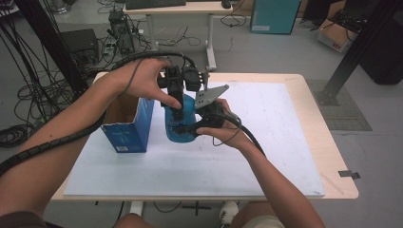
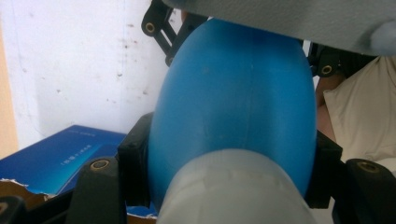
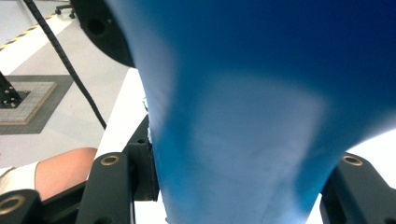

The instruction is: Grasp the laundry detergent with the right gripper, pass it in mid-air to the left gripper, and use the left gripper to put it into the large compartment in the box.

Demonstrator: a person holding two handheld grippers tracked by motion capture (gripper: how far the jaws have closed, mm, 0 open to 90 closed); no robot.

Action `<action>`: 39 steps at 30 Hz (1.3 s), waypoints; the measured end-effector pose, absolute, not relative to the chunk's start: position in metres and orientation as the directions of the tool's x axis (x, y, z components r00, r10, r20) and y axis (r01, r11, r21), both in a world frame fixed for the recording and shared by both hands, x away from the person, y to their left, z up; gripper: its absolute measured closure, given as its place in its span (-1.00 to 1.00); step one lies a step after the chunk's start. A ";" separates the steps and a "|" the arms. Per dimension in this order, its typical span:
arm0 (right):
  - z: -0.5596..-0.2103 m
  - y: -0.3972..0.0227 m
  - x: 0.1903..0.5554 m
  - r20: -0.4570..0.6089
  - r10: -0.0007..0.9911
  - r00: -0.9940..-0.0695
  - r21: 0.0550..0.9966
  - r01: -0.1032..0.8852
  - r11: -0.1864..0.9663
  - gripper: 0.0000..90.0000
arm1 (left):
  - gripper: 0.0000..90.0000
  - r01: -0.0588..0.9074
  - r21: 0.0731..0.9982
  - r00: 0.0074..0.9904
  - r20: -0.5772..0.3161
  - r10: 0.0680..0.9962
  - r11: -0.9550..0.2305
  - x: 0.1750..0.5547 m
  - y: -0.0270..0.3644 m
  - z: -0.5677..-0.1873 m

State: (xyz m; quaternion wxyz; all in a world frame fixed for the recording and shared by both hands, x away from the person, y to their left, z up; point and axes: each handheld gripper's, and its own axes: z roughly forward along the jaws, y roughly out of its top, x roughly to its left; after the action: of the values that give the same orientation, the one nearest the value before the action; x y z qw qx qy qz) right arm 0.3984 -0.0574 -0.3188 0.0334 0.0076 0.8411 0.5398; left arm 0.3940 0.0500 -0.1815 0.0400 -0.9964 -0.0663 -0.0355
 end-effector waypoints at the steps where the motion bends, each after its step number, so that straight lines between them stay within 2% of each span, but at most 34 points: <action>1: -0.319 -0.057 0.398 -0.049 0.049 -0.998 0.907 -0.024 0.420 -0.07 | -0.19 0.136 -0.076 0.989 0.076 0.130 -0.988 0.394 0.050 -0.182; 7: -0.321 -0.058 0.398 -0.044 0.048 -0.998 0.906 -0.019 0.423 -0.07 | -0.19 0.136 -0.075 0.989 0.072 0.131 -0.988 0.394 0.050 -0.184; 8: -0.321 -0.058 0.398 -0.046 0.047 -0.998 0.905 -0.022 0.424 -0.08 | -0.19 0.159 -0.070 0.986 0.055 0.156 -0.985 0.393 0.049 -0.184; 11: -0.320 -0.058 0.398 -0.044 0.046 -0.998 0.907 -0.021 0.421 -0.08 | -0.19 0.132 -0.072 0.990 0.068 0.127 -0.989 0.394 0.049 -0.183; 30: -0.320 -0.061 0.399 -0.046 0.041 -0.998 0.912 -0.025 0.410 -0.09 | -0.18 0.127 -0.051 0.988 0.091 0.122 -0.991 0.391 0.045 -0.182; 39: -0.320 -0.060 0.399 -0.045 0.033 -0.998 0.913 -0.028 0.407 -0.09 | -0.18 0.137 -0.060 0.988 0.074 0.133 -0.989 0.391 0.046 -0.180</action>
State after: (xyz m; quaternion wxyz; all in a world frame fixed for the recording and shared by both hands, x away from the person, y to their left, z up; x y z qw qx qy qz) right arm 0.3986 -0.0603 -0.3199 0.0277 0.0015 0.8383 0.5445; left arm 0.3909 0.0457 -0.1804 0.0322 -0.9966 -0.0677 -0.0351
